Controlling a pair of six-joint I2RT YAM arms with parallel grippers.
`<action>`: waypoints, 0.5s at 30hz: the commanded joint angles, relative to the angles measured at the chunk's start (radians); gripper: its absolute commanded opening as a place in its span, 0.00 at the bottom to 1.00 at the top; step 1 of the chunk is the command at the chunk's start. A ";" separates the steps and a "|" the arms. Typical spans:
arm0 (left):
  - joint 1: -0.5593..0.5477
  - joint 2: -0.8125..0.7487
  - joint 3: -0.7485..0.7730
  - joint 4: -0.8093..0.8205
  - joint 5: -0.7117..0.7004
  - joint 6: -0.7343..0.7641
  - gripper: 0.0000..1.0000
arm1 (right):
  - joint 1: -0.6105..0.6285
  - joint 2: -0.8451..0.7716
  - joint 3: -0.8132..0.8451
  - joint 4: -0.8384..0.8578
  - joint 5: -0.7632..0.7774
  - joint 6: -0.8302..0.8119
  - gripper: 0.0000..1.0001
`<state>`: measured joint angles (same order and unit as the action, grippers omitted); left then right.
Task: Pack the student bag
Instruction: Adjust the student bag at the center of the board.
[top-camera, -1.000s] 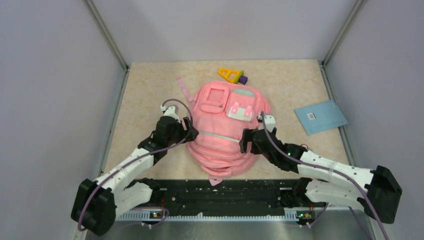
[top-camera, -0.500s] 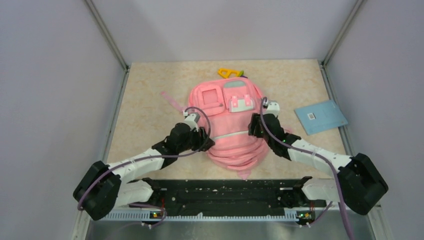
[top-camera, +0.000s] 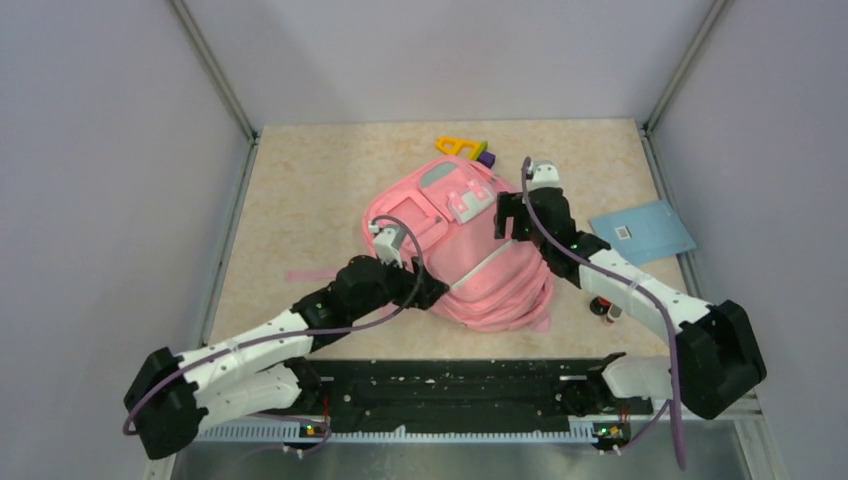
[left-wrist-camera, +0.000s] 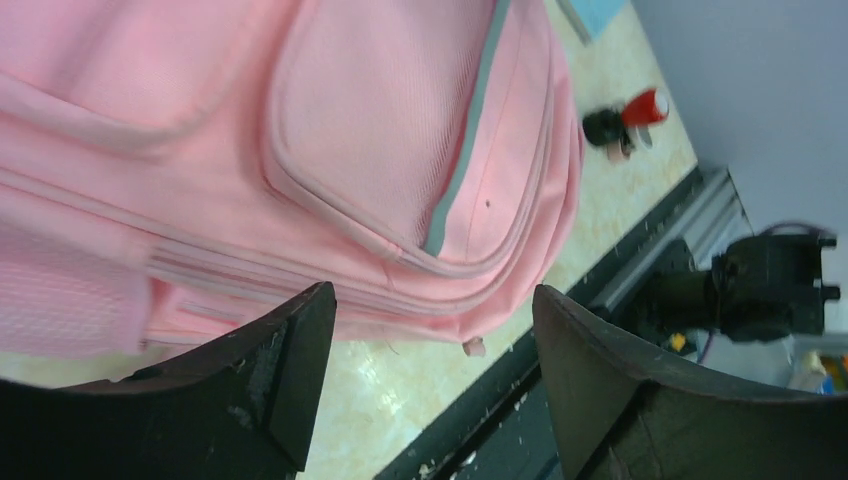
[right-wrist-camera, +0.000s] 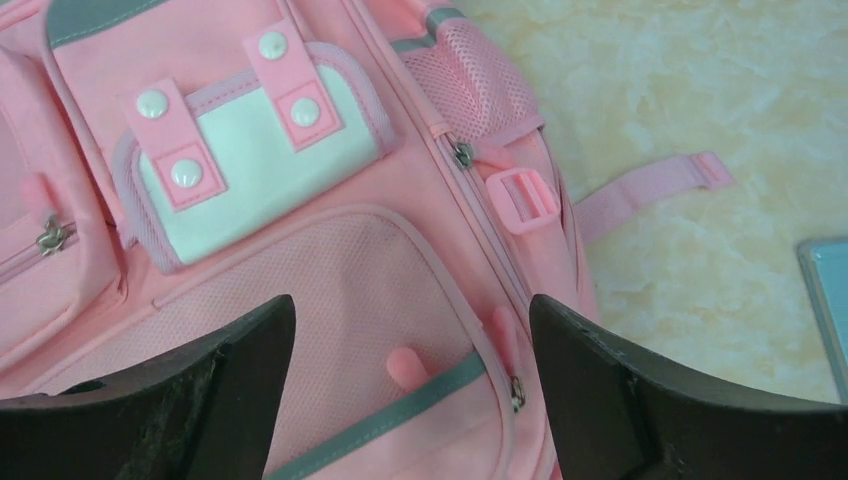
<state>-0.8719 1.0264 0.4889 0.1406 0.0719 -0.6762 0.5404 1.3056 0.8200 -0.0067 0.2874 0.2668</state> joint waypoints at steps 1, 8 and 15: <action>0.016 -0.149 0.033 -0.212 -0.239 0.051 0.78 | -0.002 -0.118 0.030 -0.208 -0.018 0.048 0.85; 0.022 -0.198 -0.137 -0.206 -0.263 -0.135 0.78 | -0.002 -0.316 -0.102 -0.385 -0.033 0.279 0.85; 0.023 -0.213 -0.260 -0.061 -0.308 -0.276 0.77 | -0.002 -0.443 -0.248 -0.413 -0.096 0.437 0.91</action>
<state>-0.8513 0.8310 0.2546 -0.0341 -0.1780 -0.8494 0.5404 0.8886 0.6197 -0.3729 0.2325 0.5781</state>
